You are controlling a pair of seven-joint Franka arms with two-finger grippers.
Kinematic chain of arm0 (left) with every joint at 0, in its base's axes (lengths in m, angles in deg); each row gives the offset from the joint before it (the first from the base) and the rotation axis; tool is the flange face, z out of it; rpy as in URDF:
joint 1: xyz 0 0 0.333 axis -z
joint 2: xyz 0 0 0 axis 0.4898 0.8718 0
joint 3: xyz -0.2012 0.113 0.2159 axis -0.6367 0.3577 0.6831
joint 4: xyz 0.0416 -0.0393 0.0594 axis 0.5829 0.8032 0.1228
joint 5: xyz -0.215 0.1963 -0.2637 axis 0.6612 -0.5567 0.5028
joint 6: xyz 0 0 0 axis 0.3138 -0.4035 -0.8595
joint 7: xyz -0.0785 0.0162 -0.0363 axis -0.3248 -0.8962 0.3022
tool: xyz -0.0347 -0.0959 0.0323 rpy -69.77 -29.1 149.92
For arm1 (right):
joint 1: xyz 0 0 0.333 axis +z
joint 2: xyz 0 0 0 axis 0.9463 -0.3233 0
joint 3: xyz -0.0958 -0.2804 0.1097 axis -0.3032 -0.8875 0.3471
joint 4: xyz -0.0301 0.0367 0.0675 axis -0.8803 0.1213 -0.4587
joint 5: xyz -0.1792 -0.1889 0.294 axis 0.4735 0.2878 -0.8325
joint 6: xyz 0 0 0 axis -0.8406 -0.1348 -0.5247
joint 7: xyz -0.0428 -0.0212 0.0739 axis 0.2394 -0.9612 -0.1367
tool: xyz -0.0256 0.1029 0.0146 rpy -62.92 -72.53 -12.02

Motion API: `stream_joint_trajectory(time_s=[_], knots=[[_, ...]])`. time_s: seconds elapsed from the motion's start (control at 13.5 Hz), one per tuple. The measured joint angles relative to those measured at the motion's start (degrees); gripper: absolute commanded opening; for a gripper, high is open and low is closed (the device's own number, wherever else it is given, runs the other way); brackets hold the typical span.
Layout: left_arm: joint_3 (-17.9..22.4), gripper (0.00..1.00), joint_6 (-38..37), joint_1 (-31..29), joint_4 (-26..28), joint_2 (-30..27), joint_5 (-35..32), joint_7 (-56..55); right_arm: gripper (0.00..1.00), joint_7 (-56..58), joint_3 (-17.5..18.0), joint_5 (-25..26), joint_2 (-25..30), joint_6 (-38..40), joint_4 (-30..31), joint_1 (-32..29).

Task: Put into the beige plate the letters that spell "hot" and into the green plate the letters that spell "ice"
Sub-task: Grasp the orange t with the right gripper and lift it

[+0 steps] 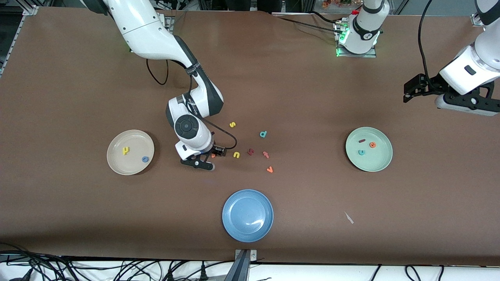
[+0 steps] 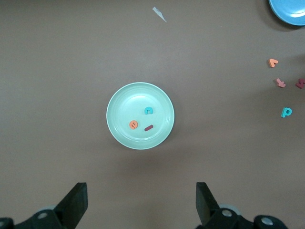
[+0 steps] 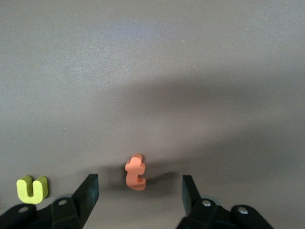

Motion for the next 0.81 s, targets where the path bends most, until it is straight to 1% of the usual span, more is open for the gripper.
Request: stream_joint_trajectory(time_s=[0.15,0.37,0.52,0.67,0.81], knots=[[-0.01,1.00,-0.31,-0.33,0.36,-0.12,0.06,0.00,0.65,-0.23,-0.03,0.00,-0.14,0.00,0.00,0.00],[-0.32,1.00,-0.71,-0.12,0.49,-0.02,0.22,0.00,0.55,-0.37,-0.03,0.00,-0.55,0.00,-0.01,0.00],[-0.44,1.00,-0.71,0.02,0.49,0.10,0.22,0.00,0.51,-0.40,-0.04,0.00,-0.76,-0.03,-0.01,0.00],[-0.42,1.00,-0.67,0.01,0.43,0.45,0.22,-0.01,0.39,-1.07,-0.09,0.00,-0.76,-0.03,-0.07,0.00],[-0.39,1.00,-0.53,-0.03,-0.14,1.08,0.22,-0.02,0.24,-1.85,-0.14,0.00,-0.78,-0.01,-0.20,0.00]])
